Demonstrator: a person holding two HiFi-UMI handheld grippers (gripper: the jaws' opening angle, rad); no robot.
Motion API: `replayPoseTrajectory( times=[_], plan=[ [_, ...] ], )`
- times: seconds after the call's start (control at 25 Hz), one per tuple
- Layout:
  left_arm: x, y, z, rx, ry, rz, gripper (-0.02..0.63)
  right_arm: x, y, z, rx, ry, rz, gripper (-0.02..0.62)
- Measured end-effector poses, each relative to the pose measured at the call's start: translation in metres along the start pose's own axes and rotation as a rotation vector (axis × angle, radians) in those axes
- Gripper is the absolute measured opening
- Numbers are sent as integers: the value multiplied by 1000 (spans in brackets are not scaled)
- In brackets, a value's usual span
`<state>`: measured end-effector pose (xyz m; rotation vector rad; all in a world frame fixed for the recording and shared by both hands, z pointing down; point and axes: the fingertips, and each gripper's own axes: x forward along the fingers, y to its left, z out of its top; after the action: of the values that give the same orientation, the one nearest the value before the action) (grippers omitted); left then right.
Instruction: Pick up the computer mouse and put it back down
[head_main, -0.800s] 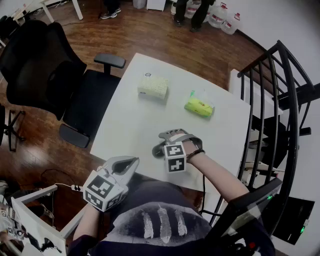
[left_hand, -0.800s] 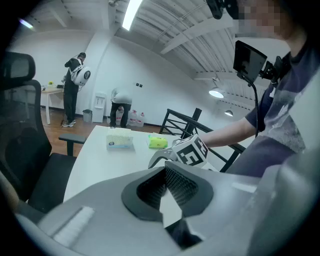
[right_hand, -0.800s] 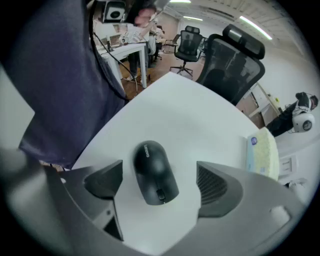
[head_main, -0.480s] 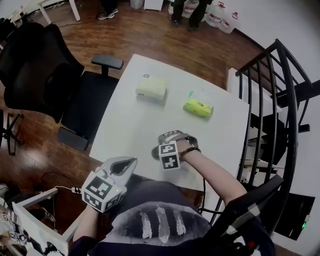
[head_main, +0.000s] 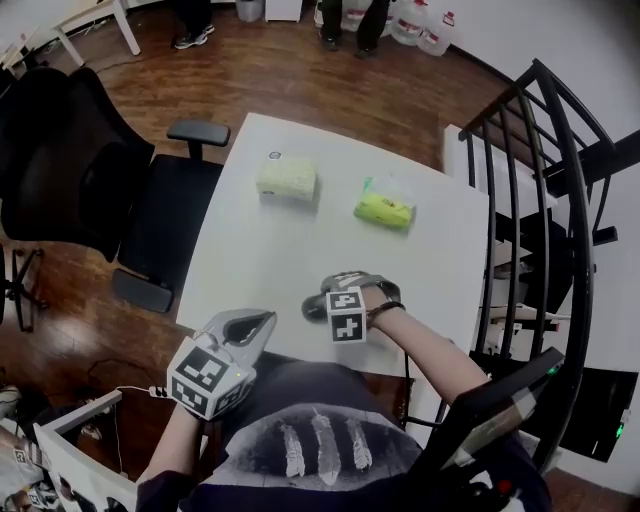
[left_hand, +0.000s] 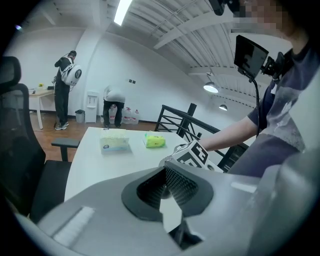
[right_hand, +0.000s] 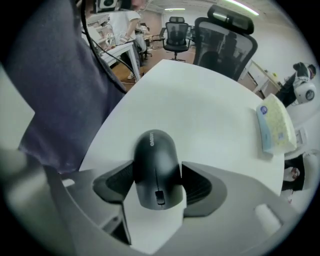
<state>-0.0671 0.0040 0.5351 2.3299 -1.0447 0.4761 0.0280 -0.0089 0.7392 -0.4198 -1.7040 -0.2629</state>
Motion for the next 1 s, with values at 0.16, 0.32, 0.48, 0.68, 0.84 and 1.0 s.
replayPoseTrajectory(
  times=[0.16, 0.32, 0.48, 0.68, 0.84, 1.0],
  plan=[
    [8, -4, 14, 37, 4, -24, 15, -16, -9, -12, 116, -32, -38, 301],
    [14, -9, 18, 46, 1, -47, 15, -35, -18, -29, 200, -43, -70, 296],
    [17, -10, 13, 48, 19, -61, 15, -40, -10, -42, 242, -30, -59, 293],
    [17, -7, 13, 59, 29, -62, 15, -65, -14, -52, 332, -75, -149, 293],
    [15, -9, 16, 43, 35, -75, 15, -114, -4, -57, 474, -176, -237, 293],
    [16, -17, 21, 37, 38, -93, 15, -151, 11, -65, 532, -207, -302, 293]
  ],
)
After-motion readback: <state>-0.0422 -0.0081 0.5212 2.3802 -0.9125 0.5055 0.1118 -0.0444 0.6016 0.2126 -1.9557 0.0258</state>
